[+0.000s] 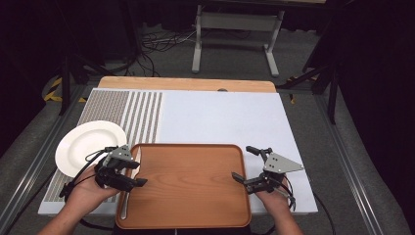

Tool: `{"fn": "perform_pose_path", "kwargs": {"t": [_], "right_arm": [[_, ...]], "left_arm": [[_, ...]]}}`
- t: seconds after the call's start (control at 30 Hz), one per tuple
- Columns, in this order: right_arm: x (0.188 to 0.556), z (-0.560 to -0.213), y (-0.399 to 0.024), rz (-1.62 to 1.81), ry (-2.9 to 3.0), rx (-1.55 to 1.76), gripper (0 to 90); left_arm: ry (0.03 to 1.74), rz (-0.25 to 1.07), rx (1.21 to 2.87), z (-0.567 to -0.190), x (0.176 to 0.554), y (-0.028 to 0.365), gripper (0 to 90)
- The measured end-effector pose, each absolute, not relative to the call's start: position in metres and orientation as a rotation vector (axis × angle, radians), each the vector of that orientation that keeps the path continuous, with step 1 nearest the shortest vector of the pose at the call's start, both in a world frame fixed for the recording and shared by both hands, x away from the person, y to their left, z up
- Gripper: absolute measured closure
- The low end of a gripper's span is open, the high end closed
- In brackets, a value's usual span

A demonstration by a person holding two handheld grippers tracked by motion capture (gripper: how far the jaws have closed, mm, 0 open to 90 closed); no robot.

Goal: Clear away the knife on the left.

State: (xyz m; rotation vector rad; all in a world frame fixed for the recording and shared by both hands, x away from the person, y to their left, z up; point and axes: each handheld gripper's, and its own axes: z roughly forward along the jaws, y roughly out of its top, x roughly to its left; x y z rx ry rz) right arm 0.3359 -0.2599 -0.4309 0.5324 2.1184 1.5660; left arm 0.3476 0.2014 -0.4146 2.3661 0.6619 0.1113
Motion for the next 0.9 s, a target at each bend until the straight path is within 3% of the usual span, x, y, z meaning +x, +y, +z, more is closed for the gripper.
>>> {"fn": "perform_pose_path", "kwargs": {"t": [0.1,0.2,0.5,0.9], "right_arm": [[0.336,-0.430,-0.260,1.566,2.116,0.530,2.5],[0.336,-0.429,-0.261,1.568,2.113,0.531,2.4],[0.335,-0.428,-0.260,1.572,2.112,0.527,2.4],[0.334,-0.427,-0.263,1.577,2.104,0.532,2.4]], "left_arm": [[0.604,0.173,2.333,-0.410,0.345,0.202,18.2],[0.589,0.220,2.300,-0.407,0.342,0.204,13.6],[0.525,0.321,2.082,-0.406,0.332,0.220,5.3],[0.507,0.404,1.802,-0.436,0.319,0.253,3.5]]}}
